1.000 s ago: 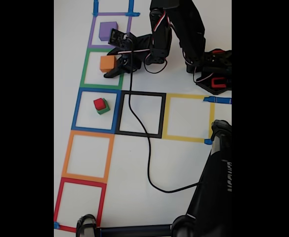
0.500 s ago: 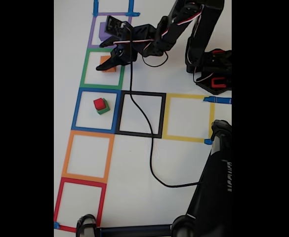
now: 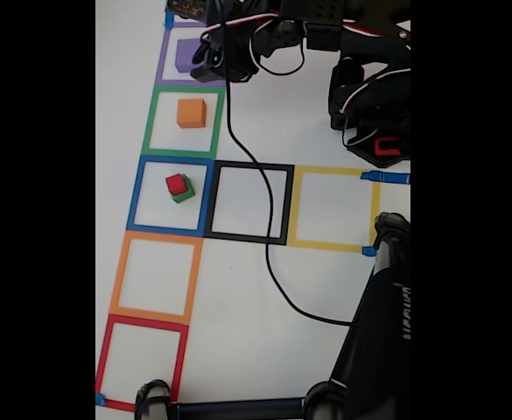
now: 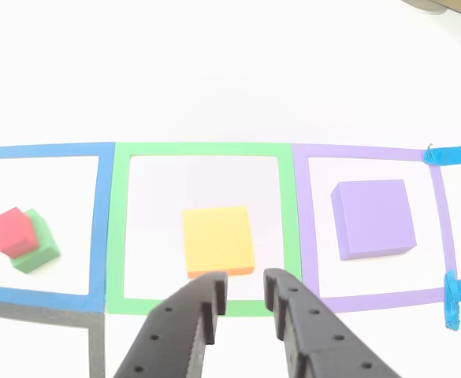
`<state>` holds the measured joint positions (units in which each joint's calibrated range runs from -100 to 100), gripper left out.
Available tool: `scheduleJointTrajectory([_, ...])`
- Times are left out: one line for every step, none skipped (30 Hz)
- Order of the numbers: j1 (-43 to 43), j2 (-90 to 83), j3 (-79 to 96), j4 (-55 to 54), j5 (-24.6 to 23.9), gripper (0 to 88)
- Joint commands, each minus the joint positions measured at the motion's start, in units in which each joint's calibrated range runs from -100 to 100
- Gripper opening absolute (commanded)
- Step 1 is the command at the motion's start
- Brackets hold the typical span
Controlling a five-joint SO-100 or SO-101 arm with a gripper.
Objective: Tower of hanoi
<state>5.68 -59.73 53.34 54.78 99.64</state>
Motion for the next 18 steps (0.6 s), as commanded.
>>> scheduleJointTrajectory([-4.81, -1.68, -19.34, 17.94, 0.36, 0.2])
scheduleJointTrajectory([-6.25, -2.00, -22.43, 21.26, 0.36, 0.2])
scheduleJointTrajectory([-7.88, -2.16, -26.07, 25.14, 0.36, 0.2])
scheduleJointTrajectory([-9.42, -2.16, -29.52, 28.79, 0.36, 0.1])
scheduleJointTrajectory([-11.14, -2.00, -33.34, 32.75, 0.36, 0.1])
scheduleJointTrajectory([-12.67, -1.76, -36.89, 36.32, 0.36, 0.1])
scheduleJointTrajectory([-14.40, -1.51, -40.61, 40.04, 0.36, 0.1])
scheduleJointTrajectory([-15.84, -1.43, -43.34, 43.04, 0.36, 0.1])
scheduleJointTrajectory([-17.09, -1.59, -45.43, 45.06, 0.36, 0.1])
scheduleJointTrajectory([-17.85, -2.56, -45.43, 45.06, 0.36, 0.1])
scheduleJointTrajectory([-18.52, -3.37, -44.98, 45.06, 0.36, 0.1])
scheduleJointTrajectory([-18.91, -3.61, -44.52, 45.06, 0.36, 0.1])
scheduleJointTrajectory([-19.00, -3.94, -43.61, 44.98, 0.36, 0.2])
scheduleJointTrajectory([-19.00, -4.42, -42.43, 44.90, 0.36, 0.2])
scheduleJointTrajectory([-19.29, -5.15, -40.89, 44.41, 0.36, 0.3])
scheduleJointTrajectory([-19.77, -5.79, -39.34, 43.69, 0.36, 0.4])
scheduleJointTrajectory([-20.63, -6.76, -36.98, 42.39, 0.36, 0.6])
scheduleJointTrajectory([-21.40, -7.73, -34.71, 40.93, 0.36, 0.7])
